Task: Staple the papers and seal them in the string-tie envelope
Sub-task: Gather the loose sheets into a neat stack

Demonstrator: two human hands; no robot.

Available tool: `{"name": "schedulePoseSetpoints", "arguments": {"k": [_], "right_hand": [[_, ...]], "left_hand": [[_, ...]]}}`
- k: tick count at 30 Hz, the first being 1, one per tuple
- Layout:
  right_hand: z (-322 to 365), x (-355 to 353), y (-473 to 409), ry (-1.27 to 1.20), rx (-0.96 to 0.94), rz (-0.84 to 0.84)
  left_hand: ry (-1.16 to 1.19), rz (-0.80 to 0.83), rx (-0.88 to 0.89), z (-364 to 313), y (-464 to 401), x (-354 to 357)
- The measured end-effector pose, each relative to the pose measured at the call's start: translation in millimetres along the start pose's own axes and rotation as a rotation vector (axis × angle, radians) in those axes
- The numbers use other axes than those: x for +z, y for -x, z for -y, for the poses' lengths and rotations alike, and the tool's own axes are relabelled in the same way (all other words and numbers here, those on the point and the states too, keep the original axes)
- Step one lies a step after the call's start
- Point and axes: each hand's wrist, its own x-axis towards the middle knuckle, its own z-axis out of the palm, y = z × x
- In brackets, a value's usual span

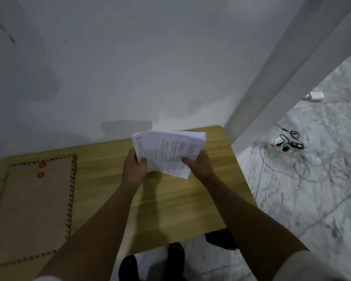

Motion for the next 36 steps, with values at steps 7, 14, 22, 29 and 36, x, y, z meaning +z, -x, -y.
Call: {"name": "schedulePoseSetpoints", "arguments": {"k": [7, 14, 22, 29, 36], "right_hand": [[3, -5, -15, -0.020, 0.021, 0.044], [4, -12, -22, -0.138, 0.061, 0.131], [32, -45, -17, -0.446, 0.312, 0.352], [37, -74, -10, -0.500, 0.346, 0.367], [20, -107, 3, -0.386, 0.438, 0.177]], "left_hand": [[0.029, -0.036, -0.076, -4, -8, 24], [-0.021, -0.029, -0.081, -6, -8, 23], [-0.206, -0.042, 0.072, -40, -9, 10], [-0.270, -0.028, 0.149, -68, -9, 23], [-0.411, 0.011, 0.253, -73, -3, 31]]}}
